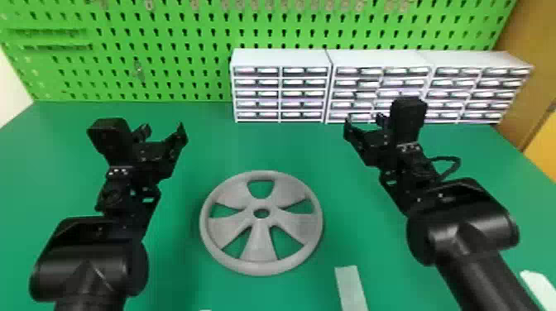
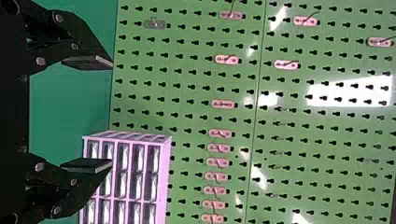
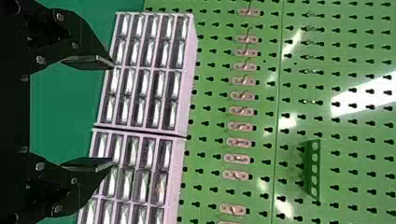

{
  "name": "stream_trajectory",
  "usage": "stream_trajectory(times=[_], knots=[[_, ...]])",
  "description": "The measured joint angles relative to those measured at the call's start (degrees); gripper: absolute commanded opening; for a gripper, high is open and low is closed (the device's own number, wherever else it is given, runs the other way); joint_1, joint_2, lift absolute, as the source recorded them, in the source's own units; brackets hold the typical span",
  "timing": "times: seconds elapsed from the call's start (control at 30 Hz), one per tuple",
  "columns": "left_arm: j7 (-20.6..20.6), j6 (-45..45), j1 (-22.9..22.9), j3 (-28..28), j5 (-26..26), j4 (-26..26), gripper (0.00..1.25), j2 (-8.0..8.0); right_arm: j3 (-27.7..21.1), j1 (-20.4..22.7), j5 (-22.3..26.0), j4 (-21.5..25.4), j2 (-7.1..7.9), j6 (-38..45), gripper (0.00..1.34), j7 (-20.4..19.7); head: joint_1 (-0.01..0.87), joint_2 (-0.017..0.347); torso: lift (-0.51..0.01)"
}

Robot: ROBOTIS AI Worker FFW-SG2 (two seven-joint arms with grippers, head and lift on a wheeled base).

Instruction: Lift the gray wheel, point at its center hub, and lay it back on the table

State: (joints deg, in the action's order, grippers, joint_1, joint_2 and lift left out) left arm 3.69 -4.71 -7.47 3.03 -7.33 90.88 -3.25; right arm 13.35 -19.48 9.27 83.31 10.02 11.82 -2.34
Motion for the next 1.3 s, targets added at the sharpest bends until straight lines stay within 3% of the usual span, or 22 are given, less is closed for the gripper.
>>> stream_trajectory(times=[0.33,0.7,0.87,1.3], knots=[[0.0,-0.52,0.08,-0.11,0.14,0.0,0.74,0.0,3.18,-4.91,4.71,4.9,0.4,18.67,0.82,-3.94,0.692,0.048,-0.096],[0.0,-0.96,0.09,-0.41,0.6,0.0,0.74,-0.06,8.15,-16.05,19.84,6.56,0.6,44.07,0.81,-14.49,0.692,0.048,-0.096],[0.0,-1.14,0.22,-0.41,0.66,0.0,0.74,-0.09,9.75,-20.61,25.65,3.74,0.11,50.79,0.82,-17.88,0.692,0.048,-0.096],[0.0,-1.36,0.43,-0.39,0.75,0.0,0.74,-0.09,10.04,-27.86,34.02,-8.45,-1.25,58.45,0.82,-18.23,0.692,0.048,-0.096]])
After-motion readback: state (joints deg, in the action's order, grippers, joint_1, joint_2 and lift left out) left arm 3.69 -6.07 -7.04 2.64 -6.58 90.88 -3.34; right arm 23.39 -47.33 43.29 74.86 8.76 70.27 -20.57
